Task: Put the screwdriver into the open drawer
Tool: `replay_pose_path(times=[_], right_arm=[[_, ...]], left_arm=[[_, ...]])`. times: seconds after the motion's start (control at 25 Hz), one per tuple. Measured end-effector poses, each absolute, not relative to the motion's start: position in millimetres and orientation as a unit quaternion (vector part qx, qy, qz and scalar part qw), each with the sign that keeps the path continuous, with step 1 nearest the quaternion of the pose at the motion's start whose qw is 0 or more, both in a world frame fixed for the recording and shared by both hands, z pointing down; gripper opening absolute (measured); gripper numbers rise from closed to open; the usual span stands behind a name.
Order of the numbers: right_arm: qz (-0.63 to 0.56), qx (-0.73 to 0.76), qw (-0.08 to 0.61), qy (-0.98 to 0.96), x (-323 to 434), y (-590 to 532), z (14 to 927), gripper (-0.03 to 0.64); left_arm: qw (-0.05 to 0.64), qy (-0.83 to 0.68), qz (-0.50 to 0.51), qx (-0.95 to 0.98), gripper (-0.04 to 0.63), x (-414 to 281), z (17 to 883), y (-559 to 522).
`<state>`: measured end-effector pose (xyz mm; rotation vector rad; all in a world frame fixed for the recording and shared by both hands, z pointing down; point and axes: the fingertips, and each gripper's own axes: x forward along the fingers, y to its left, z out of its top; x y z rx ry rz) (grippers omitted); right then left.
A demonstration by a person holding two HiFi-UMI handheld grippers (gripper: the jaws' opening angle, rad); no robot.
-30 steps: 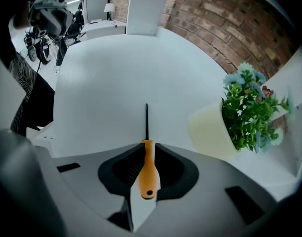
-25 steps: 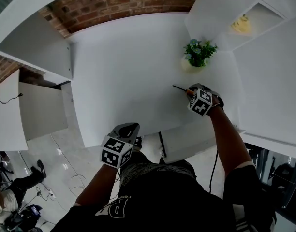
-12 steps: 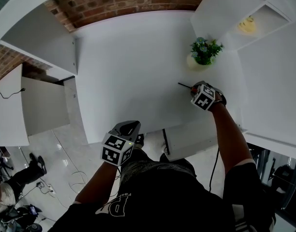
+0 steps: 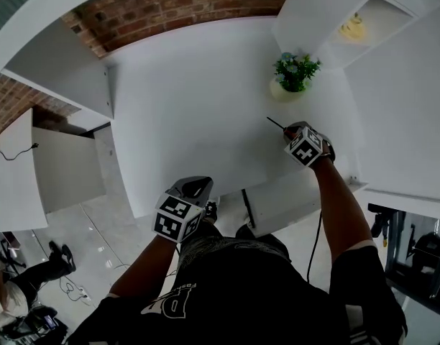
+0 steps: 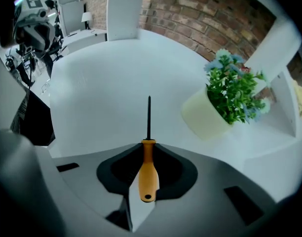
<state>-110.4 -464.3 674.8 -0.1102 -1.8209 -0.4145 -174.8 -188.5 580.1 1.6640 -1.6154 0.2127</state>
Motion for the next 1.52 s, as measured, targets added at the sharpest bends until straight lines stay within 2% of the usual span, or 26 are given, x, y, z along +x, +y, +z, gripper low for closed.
replay_pose_path(times=[0.36,0.72,1.16,1.52], right_arm=[[-0.114,0.017,0.531,-0.84,-87.6,-450.4,624.1,0.074],[0.037,0.096,0.462,-0.881,-31.6,-426.6,602.6,0.074],[0.139,0.135,0.463,-0.865,42.2,-380.3,643.4,0.074],[0.196,0.14,0.506,-0.828,87.3,-349.3,696.1,0.074]], left_arm=[[0.37,-0.605,0.103,0.698,0.017,-154.8,567.7,-209.6],[0.355,-0.578,0.114,0.726,0.017,-126.6,562.1,-233.7],[0.354,-0.538,0.138,0.752,0.017,-94.0,571.8,-257.0],[0.358,-0.519,0.159,0.76,0.017,-78.3,580.5,-267.7]])
